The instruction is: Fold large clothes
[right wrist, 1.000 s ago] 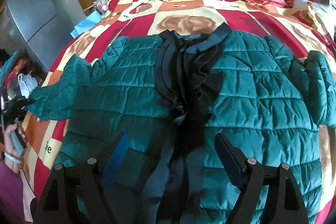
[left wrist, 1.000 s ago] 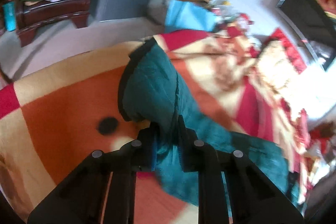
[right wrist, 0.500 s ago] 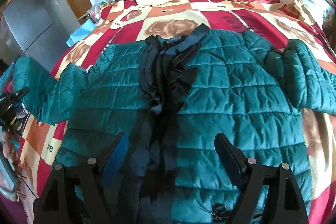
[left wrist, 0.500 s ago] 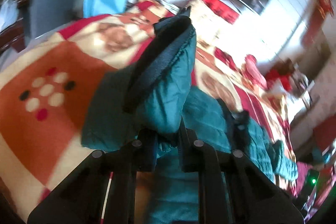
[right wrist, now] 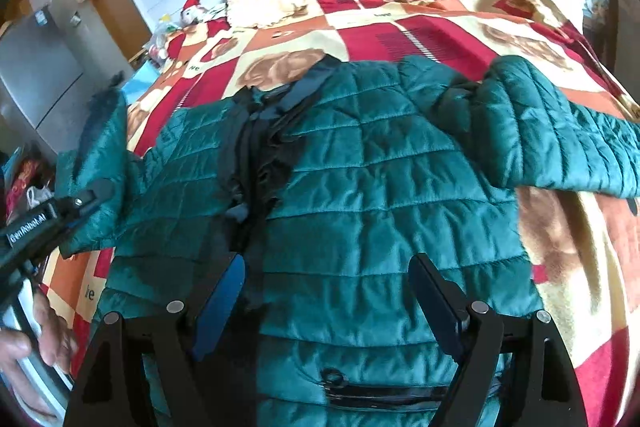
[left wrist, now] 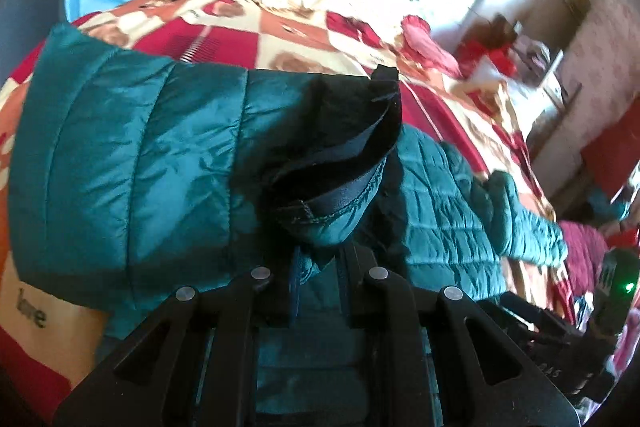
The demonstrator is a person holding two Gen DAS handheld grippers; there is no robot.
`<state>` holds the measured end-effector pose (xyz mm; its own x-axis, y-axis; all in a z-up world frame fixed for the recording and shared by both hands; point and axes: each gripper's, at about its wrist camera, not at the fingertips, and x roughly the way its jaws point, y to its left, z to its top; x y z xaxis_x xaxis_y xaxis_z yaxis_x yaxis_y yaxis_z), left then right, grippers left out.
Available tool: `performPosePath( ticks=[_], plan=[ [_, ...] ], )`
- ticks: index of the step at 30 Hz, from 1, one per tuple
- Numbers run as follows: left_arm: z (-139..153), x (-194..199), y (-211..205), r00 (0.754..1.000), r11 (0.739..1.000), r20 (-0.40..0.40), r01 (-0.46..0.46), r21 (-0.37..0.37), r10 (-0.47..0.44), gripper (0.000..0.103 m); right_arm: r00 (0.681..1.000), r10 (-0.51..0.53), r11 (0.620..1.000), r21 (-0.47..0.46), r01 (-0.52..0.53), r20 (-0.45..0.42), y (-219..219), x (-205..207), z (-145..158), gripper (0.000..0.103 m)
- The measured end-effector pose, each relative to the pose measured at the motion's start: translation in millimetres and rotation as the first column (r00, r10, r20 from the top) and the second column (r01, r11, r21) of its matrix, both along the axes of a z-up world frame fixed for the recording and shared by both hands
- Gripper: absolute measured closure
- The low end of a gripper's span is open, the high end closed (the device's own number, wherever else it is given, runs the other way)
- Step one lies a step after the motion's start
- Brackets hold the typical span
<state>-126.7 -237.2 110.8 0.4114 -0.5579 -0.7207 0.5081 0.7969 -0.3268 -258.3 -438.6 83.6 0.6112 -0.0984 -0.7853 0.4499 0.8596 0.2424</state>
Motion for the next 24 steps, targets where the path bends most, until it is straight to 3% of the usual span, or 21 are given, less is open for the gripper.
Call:
performPosePath(
  ticks=[9, 14, 15, 18, 19, 24],
  plan=[
    [-39.3, -15.3, -46.1, 0.994, 0.994, -0.066, 0.096, 0.061, -0.092, 0.089, 0.999, -0.036, 0.999, 0.04, 0.036, -0.01, -22.3, -17.3, -10.2, 0.02],
    [-43.5, -26.7, -58.3, 0.988, 0.99, -0.075, 0.135, 0.037, -0.132, 0.087, 0.997, -0.078, 0.992, 0.1, 0.077, 0.005, -35.4, -25.7, -15.0, 0.018],
    [-43.1, -27.6, -58.3, 0.986, 0.989, -0.086, 0.147, 0.028, -0.144, 0.083, 0.997, -0.083, 0.991, 0.104, 0.082, 0.005, -36.4, -26.3, -15.3, 0.016],
    [-36.2, -35.3, -56.2, 0.969, 0.976, -0.128, 0.216, 0.004, -0.213, 0.052, 0.995, -0.096, 0.988, 0.123, 0.093, 0.015, -39.3, -29.3, -14.3, 0.014],
    [-31.0, -39.7, -54.0, 0.964, 0.972, -0.128, 0.236, -0.003, -0.235, 0.048, 0.995, -0.1, 0.987, 0.13, 0.096, 0.018, -39.4, -29.6, -13.2, 0.014],
    [2.5, -57.4, -10.9, 0.952, 0.954, -0.064, 0.298, -0.007, -0.298, 0.047, 0.995, -0.094, 0.981, 0.173, 0.084, 0.046, -36.5, -22.7, -8.4, 0.009]
  ],
)
